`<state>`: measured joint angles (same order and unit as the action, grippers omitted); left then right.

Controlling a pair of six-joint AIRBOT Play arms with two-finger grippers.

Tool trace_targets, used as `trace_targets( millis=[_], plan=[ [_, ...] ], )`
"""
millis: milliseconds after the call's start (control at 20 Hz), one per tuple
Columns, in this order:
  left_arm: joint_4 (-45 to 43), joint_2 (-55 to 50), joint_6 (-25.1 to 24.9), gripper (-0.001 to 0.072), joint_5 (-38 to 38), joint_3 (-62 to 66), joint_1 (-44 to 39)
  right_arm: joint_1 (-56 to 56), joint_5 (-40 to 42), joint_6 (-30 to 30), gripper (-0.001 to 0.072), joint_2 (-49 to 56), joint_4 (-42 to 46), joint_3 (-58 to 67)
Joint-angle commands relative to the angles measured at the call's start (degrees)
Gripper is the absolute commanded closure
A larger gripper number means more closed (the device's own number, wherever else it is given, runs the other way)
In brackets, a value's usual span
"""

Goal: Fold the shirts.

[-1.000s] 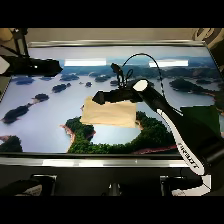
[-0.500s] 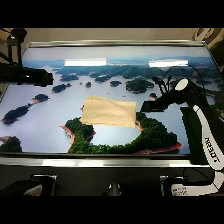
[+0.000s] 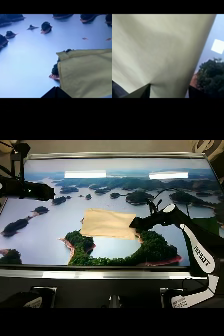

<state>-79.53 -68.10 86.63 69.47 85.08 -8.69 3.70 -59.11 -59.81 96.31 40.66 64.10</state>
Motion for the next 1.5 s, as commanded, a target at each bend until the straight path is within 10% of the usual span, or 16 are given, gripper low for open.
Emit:
trace_targets(
  millis=[0, 100, 1200, 1450],
  plan=[
    [-0.02, -0.02, 1.03, 0.0683, -0.09, -0.02, 0.02, 1.55, 2.32, 4.42, 0.054, 1.05, -5.66, 0.2],
    [-0.02, -0.07, 1.01, 0.0683, -0.28, -0.02, 0.02, 0.02, -0.24, 8.81, 0.0693, 0.35, -7.87, 3.3],
    [0.0, -0.07, 0.35, 0.0683, -1.86, -0.04, -0.04, -62.97, -25.2, -2.08, 0.0694, -18.8, -2.21, 23.45],
    [0.04, -0.63, 0.42, 0.0683, -8.76, -0.46, -1.33, -64.13, -41.64, -2.1, 0.0694, -22.23, 23.8, 23.37]
  ],
)
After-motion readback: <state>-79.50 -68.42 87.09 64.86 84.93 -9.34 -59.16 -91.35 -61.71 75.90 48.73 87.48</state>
